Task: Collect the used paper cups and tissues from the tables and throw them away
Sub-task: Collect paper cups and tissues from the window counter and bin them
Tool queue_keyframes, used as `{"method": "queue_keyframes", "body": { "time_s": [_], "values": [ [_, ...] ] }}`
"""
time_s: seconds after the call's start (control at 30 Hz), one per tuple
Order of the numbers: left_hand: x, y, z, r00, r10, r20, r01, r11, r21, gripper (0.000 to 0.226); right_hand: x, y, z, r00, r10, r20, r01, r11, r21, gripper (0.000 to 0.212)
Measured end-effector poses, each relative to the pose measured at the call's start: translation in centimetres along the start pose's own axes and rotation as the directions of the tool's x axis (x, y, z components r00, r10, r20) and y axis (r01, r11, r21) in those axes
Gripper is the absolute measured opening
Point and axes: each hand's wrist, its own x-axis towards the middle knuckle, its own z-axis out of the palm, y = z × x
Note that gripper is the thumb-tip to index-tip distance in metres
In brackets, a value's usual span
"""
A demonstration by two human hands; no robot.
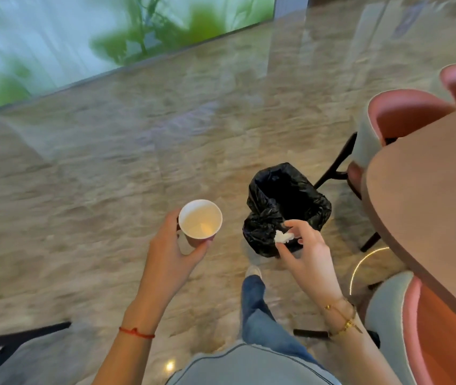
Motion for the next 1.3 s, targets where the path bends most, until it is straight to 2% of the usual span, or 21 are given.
{"method": "queue_keyframes", "body": {
  "time_s": [0.17,0.3,0.47,0.6,0.8,0.93,1.03,1.13,1.2,1.3],
  "values": [
    [10.7,0.2,5.0,0.997,0.041,0.066,-0.038,0.998,-0.044,0.070,9.0,3.5,0.2,0.997,0.075,-0.028,-0.075,0.997,-0.007,0.037],
    [19.7,1.0,9.7,0.987,0.065,0.146,-0.064,0.998,-0.008,0.070,17.0,6.2,-0.6,0.992,0.117,-0.048,-0.119,0.992,-0.038,0.033],
    [29.4,1.0,16.5,0.955,0.095,0.279,-0.107,0.994,0.026,0.068,25.5,9.9,-1.0,0.993,0.120,-0.004,-0.120,0.985,-0.121,0.021],
    [35.3,0.3,21.8,0.921,0.078,0.382,-0.102,0.994,0.044,0.069,30.3,13.4,-0.1,0.968,0.252,-0.002,-0.250,0.960,-0.128,0.016],
    [42.5,-1.2,28.9,0.825,0.029,0.564,-0.080,0.995,0.065,0.067,35.4,18.4,2.6,0.864,0.504,0.008,-0.502,0.861,-0.080,0.016],
    [46.0,-2.4,32.4,0.741,-0.011,0.672,-0.048,0.996,0.069,0.069,37.9,20.2,3.7,0.759,0.651,0.023,-0.647,0.757,-0.094,0.036],
    [48.4,-3.3,34.5,0.617,-0.063,0.784,-0.012,0.996,0.090,0.071,39.3,20.7,4.0,0.697,0.717,-0.009,-0.716,0.694,-0.074,0.043],
    [50.8,-4.2,36.0,0.476,-0.081,0.875,-0.032,0.993,0.109,0.090,40.2,20.5,3.7,0.659,0.748,-0.079,-0.752,0.658,-0.039,0.045],
    [52.2,-4.3,36.2,0.462,-0.062,0.885,-0.082,0.990,0.112,0.094,40.6,19.9,3.1,0.648,0.750,-0.131,-0.759,0.651,-0.023,0.045],
    [54.6,-3.5,35.4,0.457,0.040,0.888,-0.174,0.984,0.046,0.079,40.8,18.5,2.1,0.672,0.704,-0.230,-0.730,0.683,-0.041,0.045]
  ]
}}
